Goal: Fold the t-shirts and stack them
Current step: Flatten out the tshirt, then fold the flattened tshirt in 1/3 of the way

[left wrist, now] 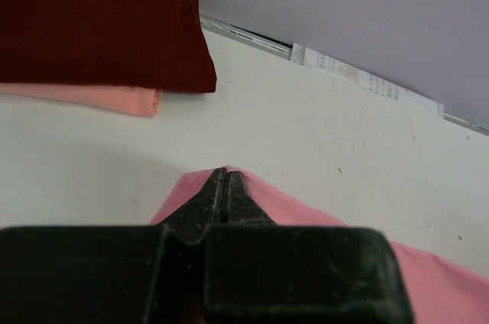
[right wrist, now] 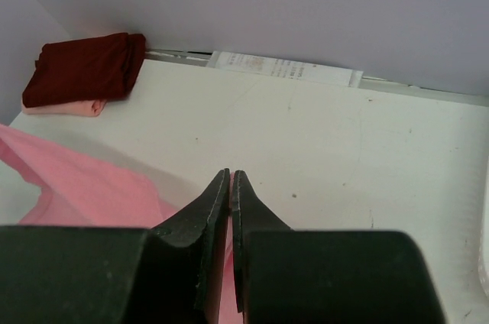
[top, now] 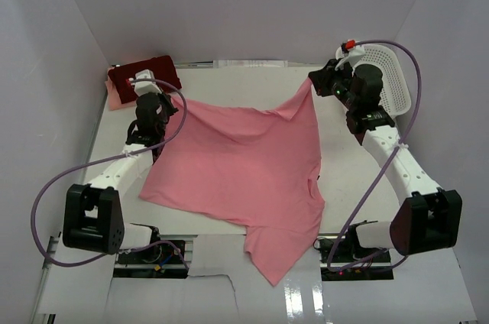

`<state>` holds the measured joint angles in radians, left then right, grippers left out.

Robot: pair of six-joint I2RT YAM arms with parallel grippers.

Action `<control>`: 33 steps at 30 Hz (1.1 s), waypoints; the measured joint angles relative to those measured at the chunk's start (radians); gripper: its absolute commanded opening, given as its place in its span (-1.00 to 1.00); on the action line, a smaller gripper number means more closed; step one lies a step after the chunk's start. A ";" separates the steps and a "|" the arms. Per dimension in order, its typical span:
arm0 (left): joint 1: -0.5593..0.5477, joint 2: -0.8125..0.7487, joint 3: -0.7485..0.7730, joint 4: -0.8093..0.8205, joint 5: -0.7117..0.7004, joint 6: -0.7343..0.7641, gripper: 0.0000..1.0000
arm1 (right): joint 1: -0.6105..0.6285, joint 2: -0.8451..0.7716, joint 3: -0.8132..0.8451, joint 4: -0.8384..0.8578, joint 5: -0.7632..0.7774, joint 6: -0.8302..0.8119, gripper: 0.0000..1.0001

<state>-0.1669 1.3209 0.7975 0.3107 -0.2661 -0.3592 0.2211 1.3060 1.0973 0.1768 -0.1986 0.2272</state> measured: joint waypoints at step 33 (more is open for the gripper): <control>0.084 0.491 0.283 0.117 0.132 0.037 -1.00 | -0.162 0.546 0.286 -0.017 -0.201 0.059 -0.85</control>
<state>-0.0826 1.8122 1.0809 0.4278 -0.1345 -0.3222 0.0589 1.8519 1.3838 0.1596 -0.4000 0.2863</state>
